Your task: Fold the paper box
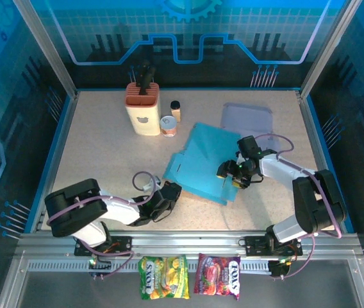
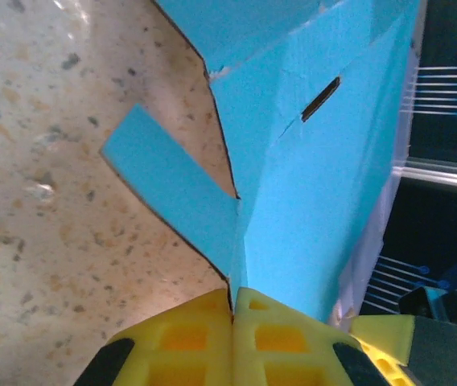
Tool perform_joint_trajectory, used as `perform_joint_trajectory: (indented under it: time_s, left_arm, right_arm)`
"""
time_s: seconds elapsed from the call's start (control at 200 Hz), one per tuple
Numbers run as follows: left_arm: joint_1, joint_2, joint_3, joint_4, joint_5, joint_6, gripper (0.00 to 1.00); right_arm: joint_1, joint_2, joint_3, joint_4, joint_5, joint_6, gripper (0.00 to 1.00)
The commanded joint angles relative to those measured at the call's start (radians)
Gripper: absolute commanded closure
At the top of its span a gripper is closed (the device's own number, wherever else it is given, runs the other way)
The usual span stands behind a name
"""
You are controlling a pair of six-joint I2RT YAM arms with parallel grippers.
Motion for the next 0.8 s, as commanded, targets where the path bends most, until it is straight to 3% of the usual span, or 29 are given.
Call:
perform_joint_trajectory:
  time_s: [0.0,0.195,0.315,0.39,0.485,0.555,0.63,0.795]
  left_arm:
    - [0.003,-0.097,0.05,-0.096,-0.035,0.07,1.0]
    - [-0.001,-0.269,0.164,-0.341,-0.072,0.094,1.0]
    - [-0.001,-0.292,0.204,-0.333,-0.084,0.088,1.0]
    - [-0.001,-0.293,0.246,-0.328,-0.088,0.111,1.0]
    - [-0.001,-0.299,0.304,-0.344,-0.109,0.139,1.0]
    - [-0.001,-0.304,0.343,-0.364,-0.132,0.151,1.0]
    - [-0.001,-0.3,0.373,-0.353,-0.15,0.164,1.0]
    - [-0.001,-0.277,0.4,-0.286,-0.151,0.188,1.0]
  right_arm:
    - [-0.001,-0.034,0.045,-0.061,-0.002,-0.023,0.3]
    - [0.043,-0.364,0.136,-0.26,0.123,0.129,0.28]
    - [0.107,-0.574,0.147,-0.378,0.151,0.343,0.32]
    - [0.218,-0.67,0.16,-0.431,0.212,0.52,0.33]
    - [0.421,-0.774,0.178,-0.469,0.395,0.793,0.34]
    - [0.554,-0.812,0.177,-0.482,0.505,0.986,0.34]
    - [0.649,-0.811,0.152,-0.425,0.543,1.141,0.33]
    - [0.797,-0.693,0.164,-0.239,0.729,1.278,0.25]
